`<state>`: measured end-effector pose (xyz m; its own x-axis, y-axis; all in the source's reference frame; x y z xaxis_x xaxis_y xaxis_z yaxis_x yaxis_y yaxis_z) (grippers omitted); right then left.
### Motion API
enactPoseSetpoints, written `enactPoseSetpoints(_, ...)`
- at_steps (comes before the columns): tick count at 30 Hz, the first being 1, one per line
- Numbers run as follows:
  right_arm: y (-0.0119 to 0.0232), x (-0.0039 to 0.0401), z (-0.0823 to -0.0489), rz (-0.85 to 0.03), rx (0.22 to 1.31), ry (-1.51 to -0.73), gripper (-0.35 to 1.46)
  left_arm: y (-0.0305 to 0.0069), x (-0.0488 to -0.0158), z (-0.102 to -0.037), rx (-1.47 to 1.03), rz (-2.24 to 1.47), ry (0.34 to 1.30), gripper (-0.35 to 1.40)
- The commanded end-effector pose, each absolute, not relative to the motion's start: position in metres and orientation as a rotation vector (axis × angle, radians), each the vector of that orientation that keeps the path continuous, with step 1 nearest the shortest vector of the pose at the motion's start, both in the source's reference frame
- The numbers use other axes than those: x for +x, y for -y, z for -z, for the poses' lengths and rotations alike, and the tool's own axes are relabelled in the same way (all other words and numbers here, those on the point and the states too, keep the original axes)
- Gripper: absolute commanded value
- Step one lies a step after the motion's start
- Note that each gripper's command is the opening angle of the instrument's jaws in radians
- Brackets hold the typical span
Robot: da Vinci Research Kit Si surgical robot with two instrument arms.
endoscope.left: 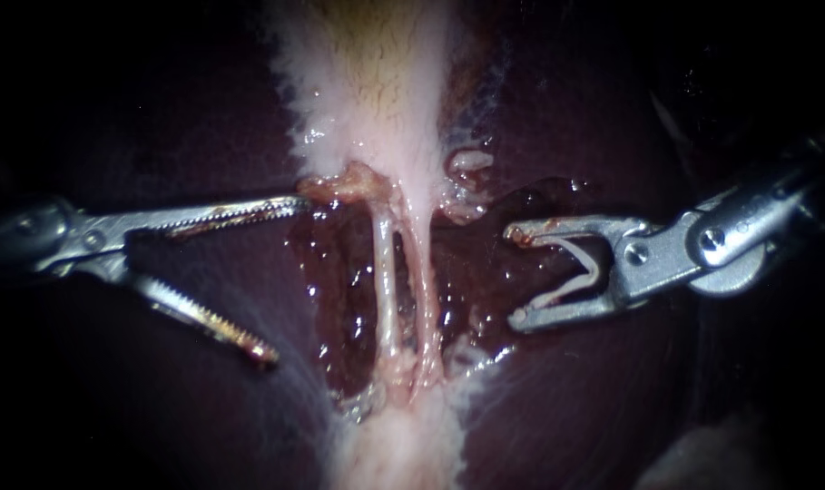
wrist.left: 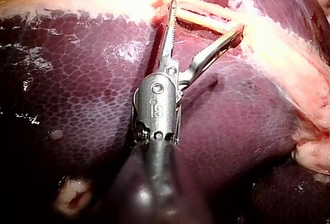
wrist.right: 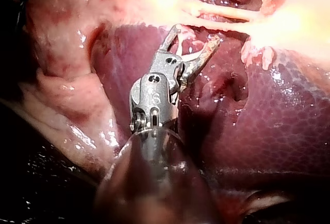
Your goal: Grabbing gallbladder
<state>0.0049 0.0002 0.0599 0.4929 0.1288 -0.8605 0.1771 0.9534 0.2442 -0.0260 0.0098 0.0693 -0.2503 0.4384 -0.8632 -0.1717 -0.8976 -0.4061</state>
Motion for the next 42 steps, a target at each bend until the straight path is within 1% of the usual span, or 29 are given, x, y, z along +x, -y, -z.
enactPoseSetpoints(1,-0.0002,0.0049,-0.0599,0.030,0.320,-1.060,0.50,-0.0098,-0.0260,-0.0694,-1.627,-2.193,0.323,1.18)
enactPoseSetpoints(5,-0.0002,0.0049,-0.0599,0.030,0.320,-1.060,0.50,-0.0102,-0.0257,-0.0695,-1.619,-2.178,0.338,1.08)
enactPoseSetpoints(9,-0.0003,0.0049,-0.0599,0.030,0.320,-1.060,0.50,-0.0117,-0.0257,-0.0698,-1.600,-2.177,0.348,1.06)
enactPoseSetpoints(14,-0.0003,0.0049,-0.0599,0.030,0.320,-1.060,0.50,-0.0142,-0.0267,-0.0712,-1.535,-2.200,0.333,1.04)
enactPoseSetpoints(19,-0.0003,0.0049,-0.0599,0.030,0.320,-1.060,0.50,-0.0159,-0.0278,-0.0733,-1.470,-2.266,0.340,0.99)
enactPoseSetpoints(21,-0.0002,0.0049,-0.0599,0.030,0.320,-1.060,0.50,-0.0163,-0.0280,-0.0738,-1.444,-2.292,0.347,0.99)
enactPoseSetpoints(25,-0.0002,0.0049,-0.0599,0.030,0.320,-1.060,0.50,-0.0168,-0.0284,-0.0746,-1.368,-2.353,0.365,0.91)
enactPoseSetpoints(31,-0.0002,0.0049,-0.0599,0.029,0.319,-1.063,0.50,-0.0169,-0.0283,-0.0750,-1.322,-2.371,0.348,0.81)
enactPoseSetpoints(33,-0.0002,0.0049,-0.0599,0.030,0.321,-1.064,0.50,-0.0170,-0.0281,-0.0752,-1.308,-2.380,0.352,0.73)
enactPoseSetpoints(37,-0.0002,0.0049,-0.0599,0.030,0.322,-1.064,0.50,-0.0170,-0.0278,-0.0752,-1.272,-2.399,0.351,0.46)
enactPoseSetpoints(40,-0.0002,0.0049,-0.0599,0.030,0.322,-1.064,0.50,-0.0170,-0.0275,-0.0751,-1.252,-2.391,0.346,0.24)
enactPoseSetpoints(42,-0.0002,0.0049,-0.0599,0.030,0.322,-1.064,0.50,-0.0170,-0.0272,-0.0750,-1.236,-2.383,0.350,0.05)
